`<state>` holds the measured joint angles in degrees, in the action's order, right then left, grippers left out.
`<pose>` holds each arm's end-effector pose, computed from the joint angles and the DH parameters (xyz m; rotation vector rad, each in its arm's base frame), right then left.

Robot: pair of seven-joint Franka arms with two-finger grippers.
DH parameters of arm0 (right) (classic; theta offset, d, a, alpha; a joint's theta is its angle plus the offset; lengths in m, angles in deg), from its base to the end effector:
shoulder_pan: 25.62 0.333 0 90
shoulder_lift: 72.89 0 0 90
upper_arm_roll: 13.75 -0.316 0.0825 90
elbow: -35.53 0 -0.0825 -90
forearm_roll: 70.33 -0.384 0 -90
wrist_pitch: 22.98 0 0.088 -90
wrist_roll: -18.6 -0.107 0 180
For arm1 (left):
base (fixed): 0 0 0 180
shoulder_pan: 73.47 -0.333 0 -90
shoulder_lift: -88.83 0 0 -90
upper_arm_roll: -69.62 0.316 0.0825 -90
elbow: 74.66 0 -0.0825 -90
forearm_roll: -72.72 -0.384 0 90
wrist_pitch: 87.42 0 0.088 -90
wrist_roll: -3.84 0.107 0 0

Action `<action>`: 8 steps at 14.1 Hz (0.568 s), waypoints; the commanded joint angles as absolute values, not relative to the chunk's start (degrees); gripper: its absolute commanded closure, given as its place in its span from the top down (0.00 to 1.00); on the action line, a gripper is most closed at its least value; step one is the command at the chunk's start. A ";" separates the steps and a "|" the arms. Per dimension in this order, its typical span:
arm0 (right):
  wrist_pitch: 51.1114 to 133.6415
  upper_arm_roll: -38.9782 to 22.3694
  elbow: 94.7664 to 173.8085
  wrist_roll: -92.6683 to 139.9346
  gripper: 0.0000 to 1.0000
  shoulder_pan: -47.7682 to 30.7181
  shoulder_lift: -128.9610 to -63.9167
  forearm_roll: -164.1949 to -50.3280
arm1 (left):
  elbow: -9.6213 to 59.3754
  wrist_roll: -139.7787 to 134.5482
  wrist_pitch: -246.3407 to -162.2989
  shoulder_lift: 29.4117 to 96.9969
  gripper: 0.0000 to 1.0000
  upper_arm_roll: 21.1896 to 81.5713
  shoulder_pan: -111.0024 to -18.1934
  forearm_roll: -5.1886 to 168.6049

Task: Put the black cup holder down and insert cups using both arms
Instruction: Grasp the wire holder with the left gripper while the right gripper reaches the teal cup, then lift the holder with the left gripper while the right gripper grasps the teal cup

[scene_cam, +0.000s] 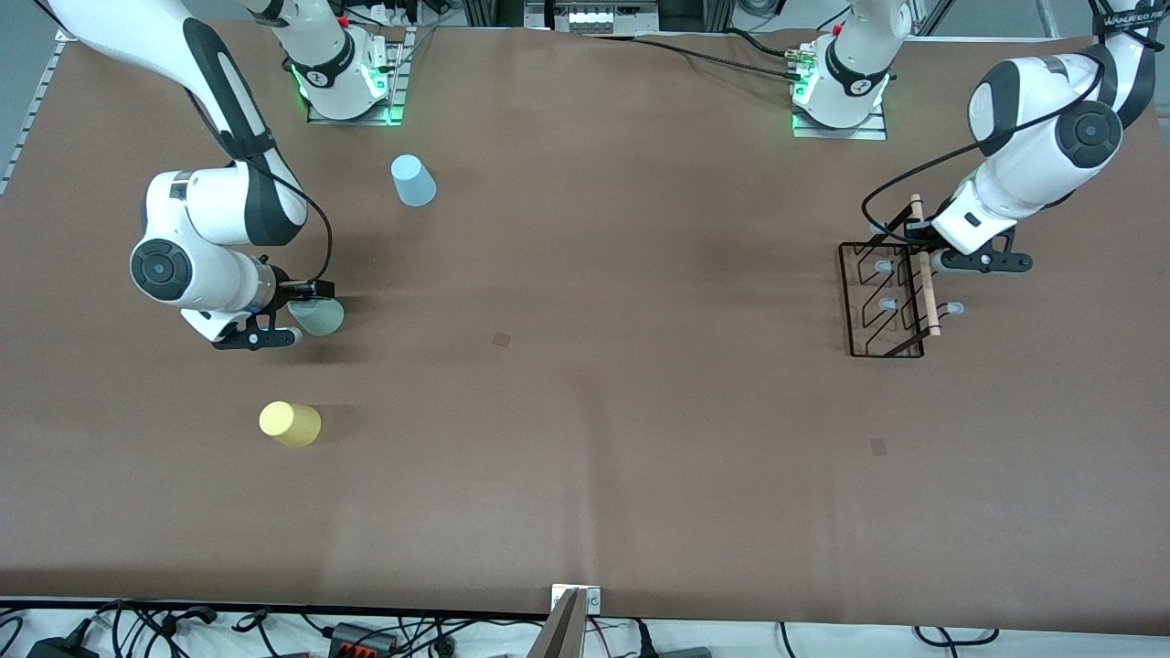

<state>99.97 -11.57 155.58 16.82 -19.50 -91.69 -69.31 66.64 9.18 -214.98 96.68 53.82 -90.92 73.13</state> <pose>0.5488 0.0371 0.2438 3.0716 0.0765 -0.4263 0.4504 0.0138 0.3353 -3.1108 0.0860 0.1707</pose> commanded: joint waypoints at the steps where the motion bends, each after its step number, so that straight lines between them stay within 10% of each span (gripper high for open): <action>1: 102.70 -11.64 157.25 15.79 1.00 -19.65 -91.95 -69.71 | 58.89 3.86 -205.76 98.58 0.01 46.09 -90.70 77.27; 8: 105.96 -11.56 158.23 15.70 1.00 -20.09 -93.45 -69.71 | 33.74 -22.64 -198.78 80.33 0.01 22.89 -90.09 81.42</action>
